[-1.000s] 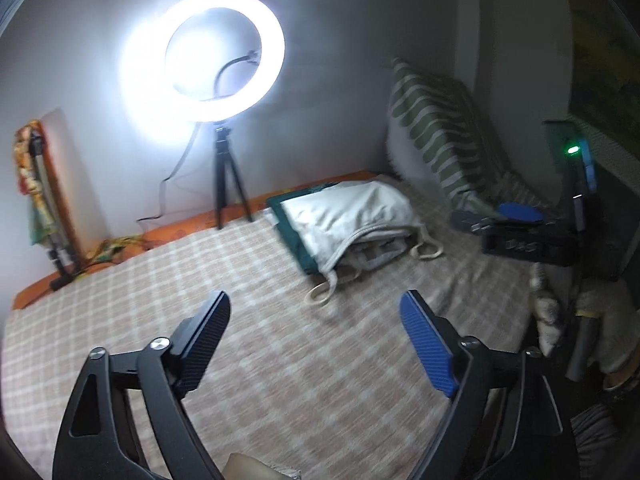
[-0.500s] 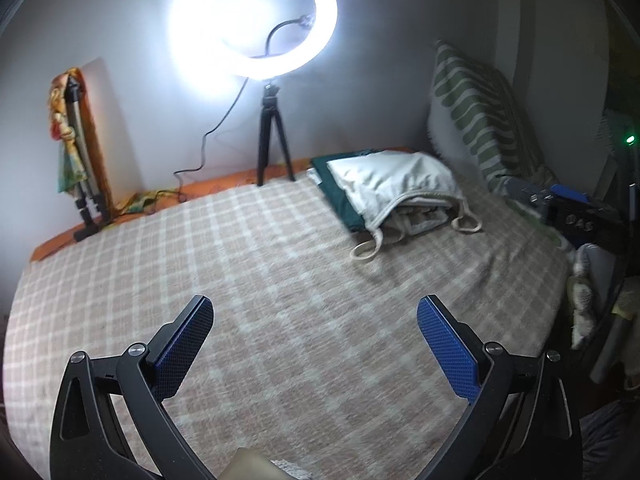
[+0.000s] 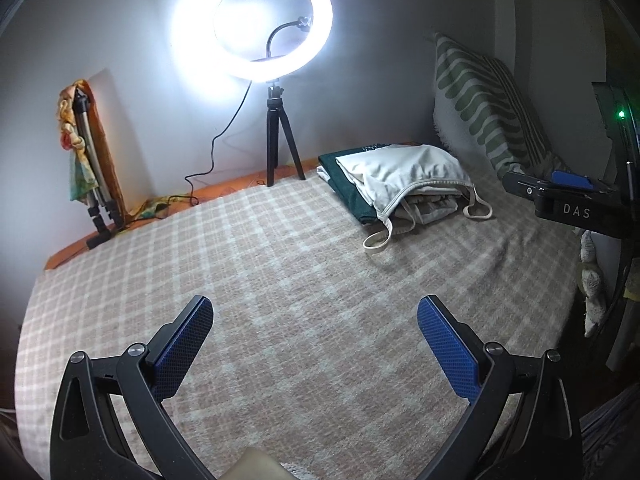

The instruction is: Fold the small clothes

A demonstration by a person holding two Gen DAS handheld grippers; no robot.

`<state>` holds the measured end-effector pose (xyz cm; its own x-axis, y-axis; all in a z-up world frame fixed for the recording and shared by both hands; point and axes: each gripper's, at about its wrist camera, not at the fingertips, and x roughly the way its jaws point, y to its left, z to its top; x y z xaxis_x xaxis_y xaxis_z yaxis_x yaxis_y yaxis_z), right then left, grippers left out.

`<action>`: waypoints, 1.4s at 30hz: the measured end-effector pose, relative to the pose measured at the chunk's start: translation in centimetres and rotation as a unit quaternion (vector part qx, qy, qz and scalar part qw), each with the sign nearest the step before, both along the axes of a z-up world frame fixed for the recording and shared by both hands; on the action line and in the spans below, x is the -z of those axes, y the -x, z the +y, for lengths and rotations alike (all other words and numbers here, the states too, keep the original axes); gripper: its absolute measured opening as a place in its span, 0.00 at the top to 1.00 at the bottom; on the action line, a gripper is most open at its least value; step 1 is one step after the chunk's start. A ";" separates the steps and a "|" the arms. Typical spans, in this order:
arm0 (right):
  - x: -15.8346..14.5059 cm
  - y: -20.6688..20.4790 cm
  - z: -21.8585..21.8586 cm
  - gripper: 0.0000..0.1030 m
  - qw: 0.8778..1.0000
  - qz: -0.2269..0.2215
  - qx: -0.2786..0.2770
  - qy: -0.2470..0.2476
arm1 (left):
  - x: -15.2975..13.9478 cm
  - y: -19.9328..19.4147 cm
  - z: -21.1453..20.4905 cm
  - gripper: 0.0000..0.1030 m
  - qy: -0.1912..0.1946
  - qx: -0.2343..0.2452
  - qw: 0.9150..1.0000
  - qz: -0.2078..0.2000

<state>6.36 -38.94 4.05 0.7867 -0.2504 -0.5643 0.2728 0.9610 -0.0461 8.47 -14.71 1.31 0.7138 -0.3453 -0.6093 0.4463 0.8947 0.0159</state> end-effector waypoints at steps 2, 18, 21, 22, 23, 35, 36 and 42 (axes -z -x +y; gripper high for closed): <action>0.1 0.0 0.2 0.00 1.000 0.001 -0.001 0.001 | 0.0 0.0 0.0 0.01 0.000 0.001 1.000 0.000; 0.3 -0.1 1.2 0.00 1.000 0.004 -0.011 0.009 | -0.3 0.3 0.1 0.01 -0.001 0.001 1.000 -0.007; 0.3 -0.1 1.3 0.00 1.000 0.005 -0.012 0.009 | -0.4 0.5 0.1 0.01 -0.001 0.000 1.000 -0.011; 0.3 -0.1 1.3 0.00 1.000 0.005 -0.012 0.008 | -0.4 0.6 0.1 0.01 -0.001 0.000 1.000 -0.011; 0.3 -0.1 1.3 0.00 1.000 0.005 -0.013 0.008 | -0.4 0.6 0.1 0.01 -0.001 0.000 1.000 -0.011; 0.6 -0.2 1.4 0.00 1.000 0.010 -0.017 0.005 | -0.5 0.6 0.1 0.01 -0.001 0.000 1.000 -0.008; 0.6 -0.2 1.4 0.00 1.000 0.011 -0.018 0.005 | -0.5 0.6 0.2 0.01 -0.001 -0.001 1.000 -0.007; 0.7 -0.3 1.4 0.00 1.000 0.013 -0.018 0.002 | -0.3 0.4 0.5 0.01 -0.001 -0.005 1.000 -0.003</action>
<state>6.68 -37.54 3.39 0.7808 -0.2246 -0.5830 0.2363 0.9700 -0.0571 8.02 -14.24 1.65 0.7213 -0.3370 -0.6051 0.4374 0.8990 0.0208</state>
